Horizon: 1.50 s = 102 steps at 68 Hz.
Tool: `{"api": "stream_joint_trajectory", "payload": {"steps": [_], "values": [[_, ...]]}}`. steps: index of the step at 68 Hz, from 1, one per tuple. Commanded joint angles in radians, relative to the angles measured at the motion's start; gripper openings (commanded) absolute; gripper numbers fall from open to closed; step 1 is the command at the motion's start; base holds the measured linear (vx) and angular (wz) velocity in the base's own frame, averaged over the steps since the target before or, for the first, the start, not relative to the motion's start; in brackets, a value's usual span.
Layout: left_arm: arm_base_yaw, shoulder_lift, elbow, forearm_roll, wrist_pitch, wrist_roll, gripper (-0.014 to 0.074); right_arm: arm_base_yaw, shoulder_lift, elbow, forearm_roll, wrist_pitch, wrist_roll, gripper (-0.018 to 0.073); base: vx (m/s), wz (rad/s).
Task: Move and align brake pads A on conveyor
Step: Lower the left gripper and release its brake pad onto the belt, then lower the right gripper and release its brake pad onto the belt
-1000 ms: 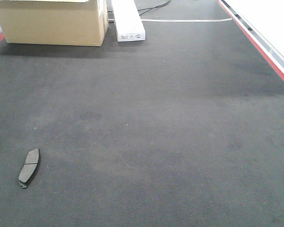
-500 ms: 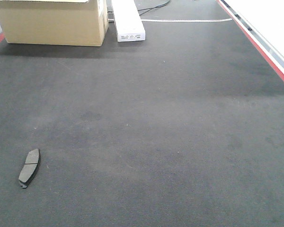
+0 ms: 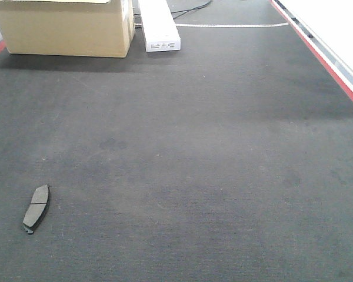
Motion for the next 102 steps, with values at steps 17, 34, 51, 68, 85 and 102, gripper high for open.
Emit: {"api": "stream_joint_trajectory", "payload": {"steps": [17,34,51,68,85,102], "values": [[-0.005,0.01,-0.026,-0.01,-0.065,-0.003,0.0414,-0.003,0.01,-0.031,-0.003,-0.098,0.0,-0.0007,0.0,0.0],[-0.005,0.01,-0.026,-0.01,-0.065,-0.003,0.0414,-0.003,0.01,-0.031,0.003,-0.11,0.001,-0.0007,0.0,0.0],[-0.005,0.01,-0.026,-0.01,-0.065,-0.003,0.0414,-0.003,0.159,-0.045,0.003,-0.099,0.064,-0.0005,0.0,0.0],[-0.005,0.01,-0.026,-0.01,-0.065,-0.003,0.0414,-0.003,0.461,-0.155,0.003,-0.09,0.064,0.0002,0.0,0.0],[-0.005,0.01,-0.026,-0.01,-0.065,-0.003,0.0414,-0.003,0.78,-0.274,-0.024,-0.066,0.078,0.0009,0.0,0.0],[-0.005,0.01,-0.026,-0.01,-0.065,-0.003,0.0414,-0.044,1.079,-0.387,-0.065,-0.055,0.094,0.0013,0.0,0.0]]}}
